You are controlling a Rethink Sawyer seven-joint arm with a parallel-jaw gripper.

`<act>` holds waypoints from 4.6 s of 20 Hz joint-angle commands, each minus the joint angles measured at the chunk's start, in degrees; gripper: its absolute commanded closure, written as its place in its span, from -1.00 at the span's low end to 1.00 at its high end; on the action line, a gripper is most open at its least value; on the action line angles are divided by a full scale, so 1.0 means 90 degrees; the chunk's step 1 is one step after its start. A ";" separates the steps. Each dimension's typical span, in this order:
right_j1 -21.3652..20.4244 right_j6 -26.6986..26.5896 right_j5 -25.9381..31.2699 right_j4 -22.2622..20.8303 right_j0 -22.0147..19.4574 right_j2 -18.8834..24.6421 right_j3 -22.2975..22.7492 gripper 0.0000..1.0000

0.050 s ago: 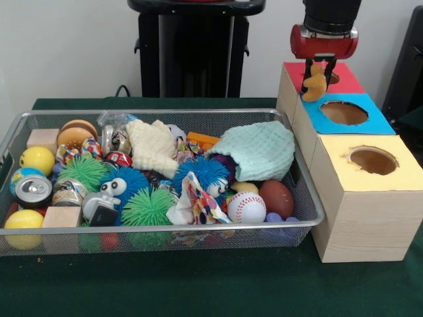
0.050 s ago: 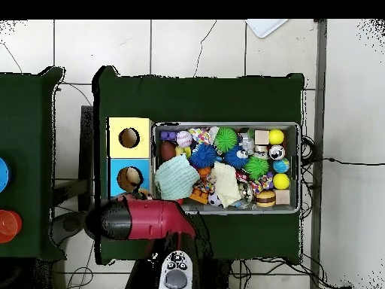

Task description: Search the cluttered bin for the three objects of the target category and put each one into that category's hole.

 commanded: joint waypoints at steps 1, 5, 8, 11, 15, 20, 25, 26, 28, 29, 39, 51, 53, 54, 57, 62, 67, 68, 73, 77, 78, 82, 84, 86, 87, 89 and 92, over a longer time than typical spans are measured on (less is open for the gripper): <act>-0.0095 0.1100 0.0939 0.0433 -0.0150 0.0689 0.0630 1.00; -0.0022 0.1112 0.1041 0.0535 -0.0107 0.0736 0.0543 1.00; 0.0039 0.1075 0.0922 0.0615 -0.0183 0.0810 0.0633 1.00; 0.0079 0.1032 0.0409 0.0644 -0.0261 0.0932 0.0829 1.00; 0.0473 0.1096 -0.0846 0.0698 -0.0529 0.1401 0.1126 1.00; 0.0640 0.1057 -0.0561 0.0504 -0.0389 0.1291 0.1028 -1.00; 0.0642 0.1169 -0.0462 0.0513 -0.0235 0.1118 0.0999 -1.00; 0.0621 0.1197 -0.0480 0.0538 -0.0230 0.1109 0.1008 -1.00; 0.0538 0.1190 -0.0269 0.0596 -0.0277 0.1121 0.0986 -1.00; 0.0462 0.1185 -0.0137 0.0597 -0.0266 0.1090 0.0980 -1.00; -0.0676 0.1088 0.1545 0.0603 -0.0276 0.0995 0.1057 -1.00; -0.1509 0.0985 0.3069 0.0556 -0.0377 0.0969 0.0683 -1.00; -0.1502 0.0942 0.3011 0.0537 -0.0382 0.0965 0.0689 -1.00; -0.1589 0.0911 0.2963 0.0548 -0.0387 0.0960 0.0795 -1.00; -0.1660 0.0851 0.2871 0.0542 -0.0397 0.0963 0.0876 -1.00; -0.1804 0.0747 0.2155 0.0626 -0.0387 0.1002 0.1391 -1.00; -0.0827 0.0751 0.0262 0.0373 -0.0419 0.1148 0.1648 -1.00; -0.0215 0.0811 -0.0481 0.0211 -0.0433 0.1179 0.1515 -1.00; 0.1604 0.1020 -0.2414 -0.0154 -0.0292 0.1035 0.0781 -1.00; 0.1956 0.0891 -0.2357 -0.0065 -0.0291 0.1006 0.0341 -1.00; 0.2098 0.0871 -0.2412 -0.0061 -0.0298 0.0986 0.0213 -1.00; 0.2089 0.0871 -0.2295 -0.0057 -0.0275 0.0948 0.0175 -1.00; 0.2074 0.0839 -0.2081 -0.0031 -0.0195 0.0873 0.0129 1.00; 0.2056 0.0830 -0.1917 0.0002 -0.0129 0.0805 0.0090 1.00; 0.2047 0.0846 -0.1888 0.0014 -0.0114 0.0791 0.0088 1.00; 0.2004 0.0882 -0.1771 0.0048 -0.0088 0.0771 0.0093 1.00; 0.1850 0.0895 -0.1634 0.0073 -0.0113 0.0821 0.0126 1.00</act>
